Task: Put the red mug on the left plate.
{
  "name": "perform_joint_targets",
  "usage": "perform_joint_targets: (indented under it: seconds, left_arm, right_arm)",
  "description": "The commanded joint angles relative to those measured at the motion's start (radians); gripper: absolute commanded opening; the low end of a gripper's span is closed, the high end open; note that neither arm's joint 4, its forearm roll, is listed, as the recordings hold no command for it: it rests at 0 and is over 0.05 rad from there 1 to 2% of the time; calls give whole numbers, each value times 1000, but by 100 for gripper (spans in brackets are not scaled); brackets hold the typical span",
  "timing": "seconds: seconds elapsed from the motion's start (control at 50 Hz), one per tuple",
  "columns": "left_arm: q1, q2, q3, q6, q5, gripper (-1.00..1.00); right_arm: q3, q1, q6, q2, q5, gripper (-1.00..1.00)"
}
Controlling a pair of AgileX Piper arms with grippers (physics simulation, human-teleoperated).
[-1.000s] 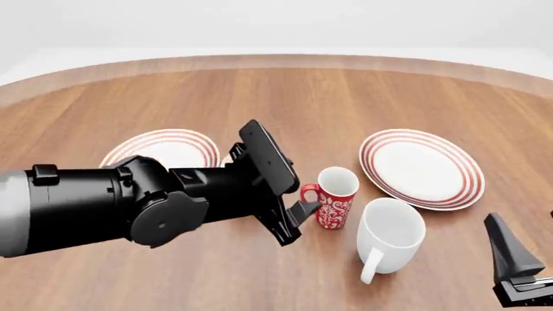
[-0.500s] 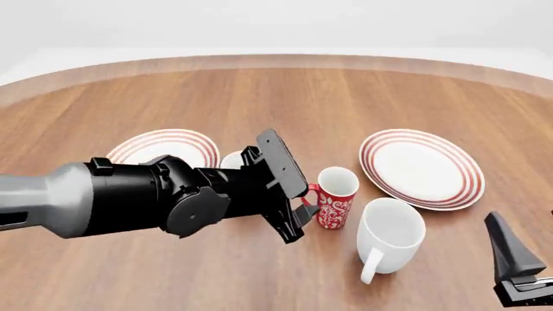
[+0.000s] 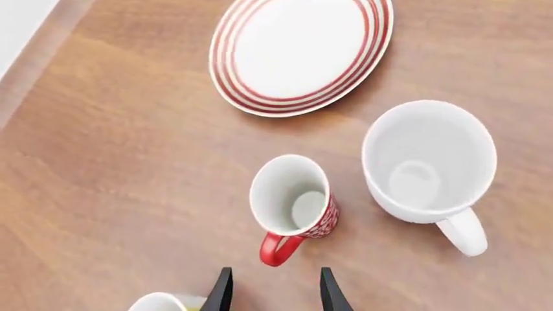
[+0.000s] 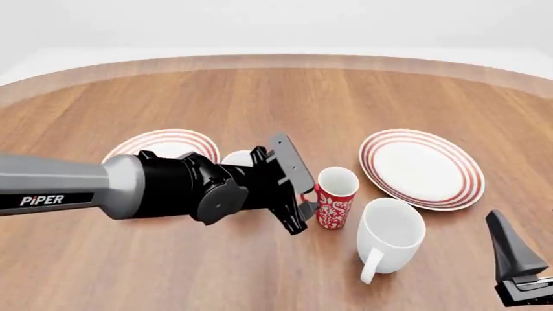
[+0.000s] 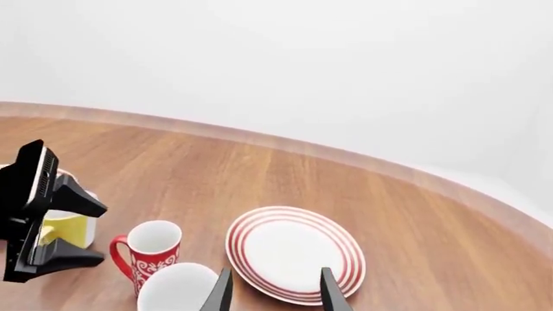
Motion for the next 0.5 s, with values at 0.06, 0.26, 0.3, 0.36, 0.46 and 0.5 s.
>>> perform_joint_targets:
  seconds: [0.06, 0.26, 0.3, 0.36, 0.46, 0.5]
  left_arm:
    - [25, 61, -44, 15, -12, 100]
    - [11, 97, -53, 13, -19, 100]
    - [11, 101, -55, 13, -19, 100]
    - [4, 102, -53, 9, -16, 100]
    - [7, 111, -57, 11, -15, 100]
    - [17, 120, -70, 15, -15, 100]
  right_arm:
    - [-1, 5, -5, 0, -6, 100]
    - [-2, 3, -6, 0, -9, 100]
    - [-3, 3, -5, 0, -7, 100]
    - [-2, 4, -6, 0, -8, 100]
    - [-6, 6, -8, 0, -9, 100]
    - [-5, 9, -12, 0, -11, 100]
